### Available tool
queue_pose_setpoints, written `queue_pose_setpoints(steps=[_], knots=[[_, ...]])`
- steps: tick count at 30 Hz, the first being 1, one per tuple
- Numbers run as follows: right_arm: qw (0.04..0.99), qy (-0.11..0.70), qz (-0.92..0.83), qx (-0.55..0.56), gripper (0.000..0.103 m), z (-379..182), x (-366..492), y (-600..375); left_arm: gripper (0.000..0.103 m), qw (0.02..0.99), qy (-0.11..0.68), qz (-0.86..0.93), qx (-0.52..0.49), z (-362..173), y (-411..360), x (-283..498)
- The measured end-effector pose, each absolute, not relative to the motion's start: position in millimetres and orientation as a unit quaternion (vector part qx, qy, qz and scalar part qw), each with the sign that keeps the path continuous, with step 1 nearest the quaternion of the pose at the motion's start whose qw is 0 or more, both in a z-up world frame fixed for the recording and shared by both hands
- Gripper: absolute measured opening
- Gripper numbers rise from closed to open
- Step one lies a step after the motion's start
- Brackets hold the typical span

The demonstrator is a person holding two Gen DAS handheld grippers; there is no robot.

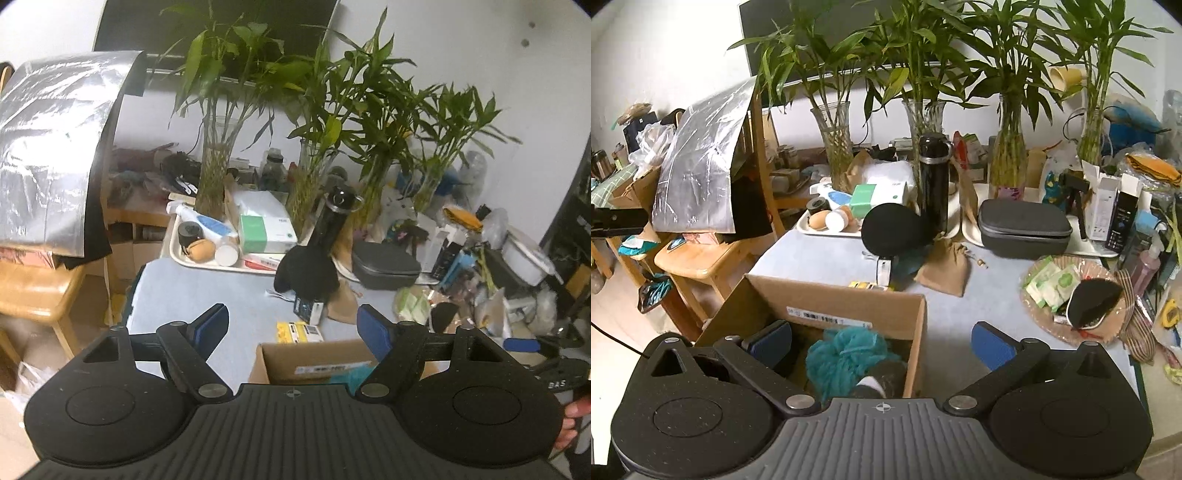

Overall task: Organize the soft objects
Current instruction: 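Move the left tool down toward the yellow wipes pack on the table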

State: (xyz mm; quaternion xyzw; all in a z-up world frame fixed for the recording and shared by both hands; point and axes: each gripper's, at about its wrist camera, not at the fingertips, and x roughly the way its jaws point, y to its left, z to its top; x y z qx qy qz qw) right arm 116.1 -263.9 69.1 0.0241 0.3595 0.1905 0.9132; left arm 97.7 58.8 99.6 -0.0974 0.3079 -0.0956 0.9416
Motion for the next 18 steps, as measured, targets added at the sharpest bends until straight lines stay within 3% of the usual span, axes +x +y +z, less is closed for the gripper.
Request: queue_pose_setpoints(steps=[18], knots=[[0.909,0.358,0.213,0.011,0.103,51.2,180.2,-252.2,0.076,0.934,0.331,-0.127,-0.046,70.0,31.2,152.5]])
